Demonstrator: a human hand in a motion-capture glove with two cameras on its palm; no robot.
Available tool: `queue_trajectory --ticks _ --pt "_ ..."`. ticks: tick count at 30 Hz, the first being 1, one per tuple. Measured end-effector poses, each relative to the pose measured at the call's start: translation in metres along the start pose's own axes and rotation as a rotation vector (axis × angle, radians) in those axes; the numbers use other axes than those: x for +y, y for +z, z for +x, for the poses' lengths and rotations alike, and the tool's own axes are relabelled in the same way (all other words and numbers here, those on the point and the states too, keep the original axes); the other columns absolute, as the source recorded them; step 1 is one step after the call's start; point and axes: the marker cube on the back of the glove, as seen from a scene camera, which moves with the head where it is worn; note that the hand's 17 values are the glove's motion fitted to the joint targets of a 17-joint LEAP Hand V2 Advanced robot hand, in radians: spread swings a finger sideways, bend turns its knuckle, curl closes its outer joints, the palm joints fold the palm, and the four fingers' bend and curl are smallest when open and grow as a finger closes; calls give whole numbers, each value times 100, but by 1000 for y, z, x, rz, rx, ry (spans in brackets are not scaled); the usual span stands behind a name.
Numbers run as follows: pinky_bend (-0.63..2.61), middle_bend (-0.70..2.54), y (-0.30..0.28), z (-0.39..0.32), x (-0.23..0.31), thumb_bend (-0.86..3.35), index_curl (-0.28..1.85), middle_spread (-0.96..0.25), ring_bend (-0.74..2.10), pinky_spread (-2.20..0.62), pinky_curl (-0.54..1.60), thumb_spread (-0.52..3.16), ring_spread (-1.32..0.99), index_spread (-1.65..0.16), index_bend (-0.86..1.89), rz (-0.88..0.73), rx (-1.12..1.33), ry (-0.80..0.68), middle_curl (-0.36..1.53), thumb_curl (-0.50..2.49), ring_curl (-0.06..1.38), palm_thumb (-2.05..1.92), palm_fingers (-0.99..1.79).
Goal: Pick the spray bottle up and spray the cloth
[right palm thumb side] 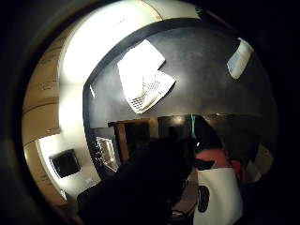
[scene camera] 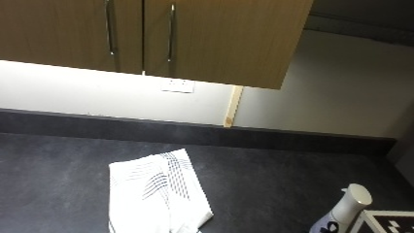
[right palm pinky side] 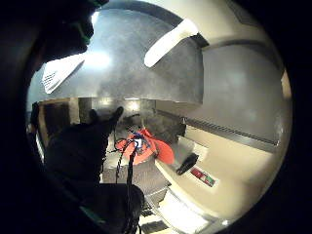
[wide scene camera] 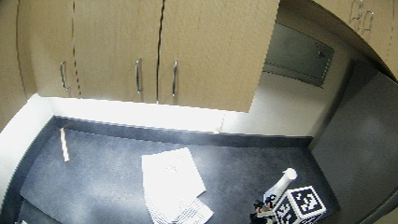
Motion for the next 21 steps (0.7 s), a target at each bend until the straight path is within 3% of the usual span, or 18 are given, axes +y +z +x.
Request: queue_trajectory --ticks 9,21 --pt "78 16 -2 -3 -3 35 12 6 38 5 28 71 9 -32 14 13 1 -13 9 23 19 66 42" --pt "85 17 -3 -4 -5 26 17 7 43 5 33 91 10 -37 13 34 -159 -61 16 32 25 71 39"
